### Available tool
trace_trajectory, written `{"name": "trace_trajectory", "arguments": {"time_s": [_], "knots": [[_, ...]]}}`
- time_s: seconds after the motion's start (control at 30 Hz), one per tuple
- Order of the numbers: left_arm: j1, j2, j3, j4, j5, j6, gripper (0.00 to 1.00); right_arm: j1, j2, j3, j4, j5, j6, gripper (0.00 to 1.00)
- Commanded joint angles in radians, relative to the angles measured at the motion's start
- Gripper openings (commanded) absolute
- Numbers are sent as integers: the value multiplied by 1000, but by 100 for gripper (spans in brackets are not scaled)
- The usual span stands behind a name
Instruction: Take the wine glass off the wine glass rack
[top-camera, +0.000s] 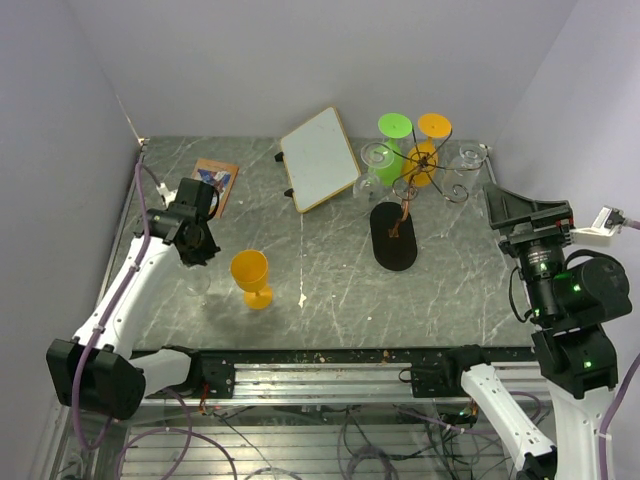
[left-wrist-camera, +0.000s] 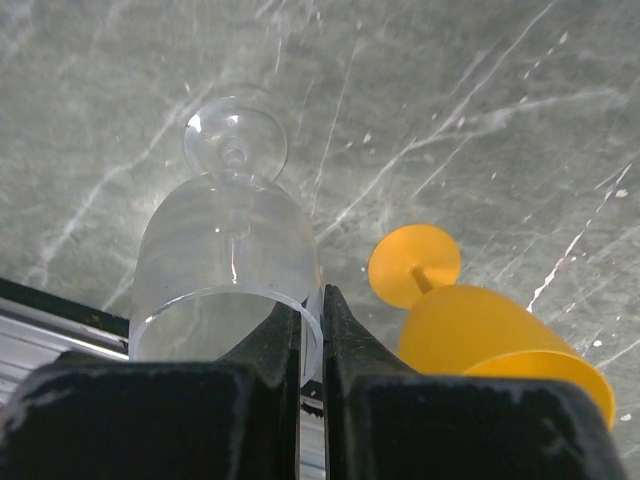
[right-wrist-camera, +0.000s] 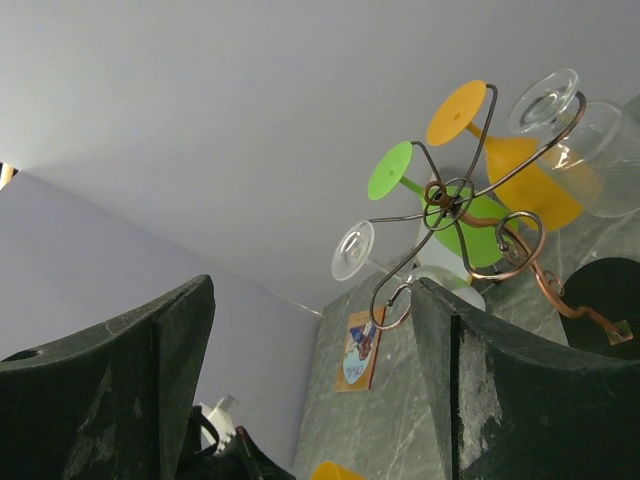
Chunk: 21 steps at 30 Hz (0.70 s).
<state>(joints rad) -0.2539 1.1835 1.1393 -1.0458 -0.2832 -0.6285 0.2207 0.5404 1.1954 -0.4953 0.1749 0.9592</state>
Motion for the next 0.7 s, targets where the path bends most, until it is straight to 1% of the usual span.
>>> {"name": "trace_trajectory", "arguments": {"time_s": [0.0, 0.23, 0.47, 0.67], "knots": [[15, -52, -30, -30, 76, -94, 7, 0, -5, -17, 5, 26, -25, 78], [15, -106, -53, -73, 161, -163, 7, 0, -1, -34, 11, 22, -17, 78], [15, -130, -23, -121, 201, -170, 7, 0, -5, -45, 6, 32, -13, 78], [15, -126, -73, -107, 242, -155, 8, -1, -4, -56, 6, 36, -10, 77]]}}
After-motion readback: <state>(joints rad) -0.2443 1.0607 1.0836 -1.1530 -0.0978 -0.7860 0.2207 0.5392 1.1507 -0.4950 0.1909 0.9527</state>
